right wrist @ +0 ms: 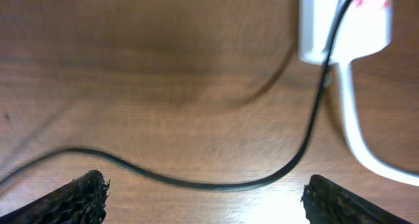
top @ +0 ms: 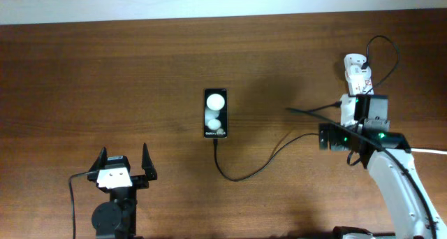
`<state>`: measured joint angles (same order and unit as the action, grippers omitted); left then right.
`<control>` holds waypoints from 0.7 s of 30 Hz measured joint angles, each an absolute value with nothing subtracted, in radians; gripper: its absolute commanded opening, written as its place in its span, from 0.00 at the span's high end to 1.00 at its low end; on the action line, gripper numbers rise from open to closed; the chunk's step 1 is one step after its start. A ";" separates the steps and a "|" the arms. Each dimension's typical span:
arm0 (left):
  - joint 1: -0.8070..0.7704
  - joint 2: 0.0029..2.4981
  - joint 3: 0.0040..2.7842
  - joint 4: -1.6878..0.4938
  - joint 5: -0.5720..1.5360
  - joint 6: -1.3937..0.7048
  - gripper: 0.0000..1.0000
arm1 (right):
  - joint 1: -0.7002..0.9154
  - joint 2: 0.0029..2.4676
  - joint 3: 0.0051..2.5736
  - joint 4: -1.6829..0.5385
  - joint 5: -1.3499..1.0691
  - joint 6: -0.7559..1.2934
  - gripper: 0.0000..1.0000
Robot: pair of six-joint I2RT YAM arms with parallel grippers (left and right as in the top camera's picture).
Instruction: Plug charger to phone and switch on socket
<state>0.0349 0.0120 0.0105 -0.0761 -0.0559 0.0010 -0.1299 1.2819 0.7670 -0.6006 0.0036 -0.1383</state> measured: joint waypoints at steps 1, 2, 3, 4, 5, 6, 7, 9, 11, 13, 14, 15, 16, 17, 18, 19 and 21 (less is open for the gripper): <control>0.035 0.012 0.010 -0.076 -0.056 0.001 0.01 | -0.130 1.282 0.726 -0.574 -0.002 -0.139 0.01; 0.035 0.012 0.011 -0.076 -0.056 0.001 0.01 | -0.130 1.282 0.688 -0.548 -0.009 -0.139 0.01; 0.035 0.011 0.011 -0.076 -0.056 0.001 0.01 | -0.130 1.280 0.624 -0.502 -0.025 -0.139 0.01; 0.035 0.011 0.011 -0.076 -0.056 0.001 0.01 | -0.130 1.272 0.588 -0.455 -0.034 -0.139 0.01; 0.035 0.011 0.011 -0.076 -0.056 0.001 0.01 | -0.130 1.252 0.532 -0.389 -0.053 -0.139 0.01; 0.035 0.011 0.011 -0.076 -0.056 0.001 0.01 | -0.130 1.233 0.476 -0.324 -0.070 -0.139 0.01; 0.035 0.011 0.011 -0.076 -0.056 0.001 0.01 | -0.130 1.201 0.413 -0.268 -0.083 -0.139 0.01; 0.035 0.011 0.011 -0.075 -0.056 0.001 0.01 | -0.130 1.146 0.316 -0.111 -0.099 -0.139 0.01; 0.035 0.011 0.011 -0.076 -0.056 0.001 0.01 | -0.130 1.084 0.222 0.025 -0.105 -0.139 0.01; 0.035 0.011 0.011 -0.076 -0.056 0.001 0.01 | -0.130 1.029 0.119 0.097 -0.107 -0.139 0.02; 0.035 0.011 0.011 -0.076 -0.056 0.001 0.01 | -0.130 1.009 0.093 0.112 -0.108 -0.139 0.01; 0.035 0.011 0.011 -0.076 -0.056 0.001 0.01 | -0.130 0.950 0.050 0.117 -0.109 -0.138 0.01; 0.035 0.011 0.011 -0.076 -0.056 0.001 0.01 | -0.130 0.903 0.033 0.097 -0.111 -0.139 0.01; 0.035 0.010 0.011 -0.076 -0.056 0.001 0.01 | -0.130 0.855 0.022 0.062 -0.112 -0.138 0.01; 0.035 0.011 0.011 -0.076 -0.056 0.001 0.01 | -0.130 0.806 0.014 0.029 -0.115 -0.138 0.01; 0.035 0.011 0.011 -0.076 -0.056 0.001 0.01 | -0.130 0.772 0.013 -0.006 -0.116 -0.138 0.01; 0.035 0.011 0.011 -0.076 -0.056 0.001 0.01 | -0.107 0.654 0.010 -0.065 -0.115 -0.138 0.01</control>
<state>0.0349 0.0109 0.0109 -0.0761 -0.0563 0.0010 -0.1066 0.6537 0.0101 -0.0647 -0.1146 -0.1383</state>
